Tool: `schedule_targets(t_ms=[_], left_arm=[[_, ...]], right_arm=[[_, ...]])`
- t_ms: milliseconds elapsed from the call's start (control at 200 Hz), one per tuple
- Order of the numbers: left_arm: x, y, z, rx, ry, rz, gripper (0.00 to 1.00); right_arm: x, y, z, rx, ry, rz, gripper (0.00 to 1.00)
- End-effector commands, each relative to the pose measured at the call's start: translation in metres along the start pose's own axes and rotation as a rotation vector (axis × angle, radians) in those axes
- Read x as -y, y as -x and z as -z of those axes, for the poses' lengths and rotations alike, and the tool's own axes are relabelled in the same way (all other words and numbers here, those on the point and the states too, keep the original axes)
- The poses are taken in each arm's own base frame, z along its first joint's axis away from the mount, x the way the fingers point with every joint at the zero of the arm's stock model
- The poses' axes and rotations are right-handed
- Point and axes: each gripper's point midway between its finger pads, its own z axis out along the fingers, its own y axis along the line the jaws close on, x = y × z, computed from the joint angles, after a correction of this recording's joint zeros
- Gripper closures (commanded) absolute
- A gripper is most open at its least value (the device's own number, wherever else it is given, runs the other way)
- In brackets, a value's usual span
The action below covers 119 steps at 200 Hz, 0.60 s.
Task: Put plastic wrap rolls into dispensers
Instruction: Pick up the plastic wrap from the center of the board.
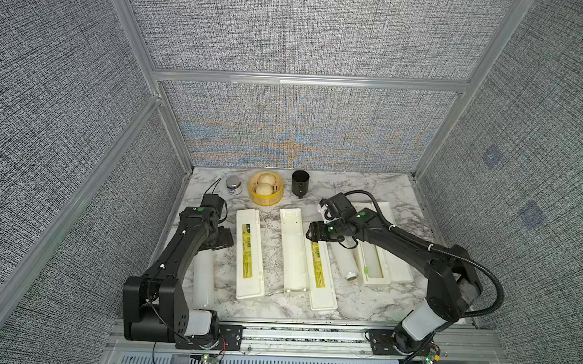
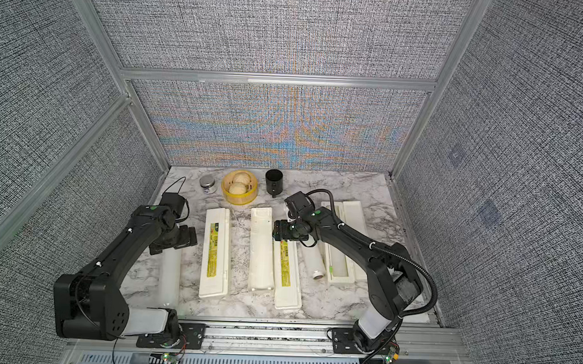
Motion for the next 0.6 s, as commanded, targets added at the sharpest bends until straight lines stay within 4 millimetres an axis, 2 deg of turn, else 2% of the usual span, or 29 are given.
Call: schedule_targets(t_ms=[0, 115, 220, 400, 590], left_arm=[[0.005, 0.013, 0.002, 0.054, -0.056, -0.086, 0.01], [0.002, 0.02, -0.005, 0.034, -0.1, -0.087, 0.01], [-0.015, 0.025, -0.017, -0.022, -0.097, -0.052, 0.01], [-0.038, 0.03, -0.031, -0.087, -0.011, -0.133, 0.03], [-0.033, 0.029, -0.056, -0.151, -0.059, -0.176, 0.06]], right_arm=[[-0.007, 0.005, 0.003, 0.023, 0.065, 0.014, 0.21], [-0.006, 0.007, 0.005, 0.028, 0.082, 0.01, 0.21], [-0.003, 0.008, 0.008, 0.034, 0.085, 0.005, 0.21], [0.002, 0.009, 0.011, 0.043, 0.088, -0.014, 0.21], [0.004, 0.012, 0.007, 0.032, 0.107, -0.029, 0.21]])
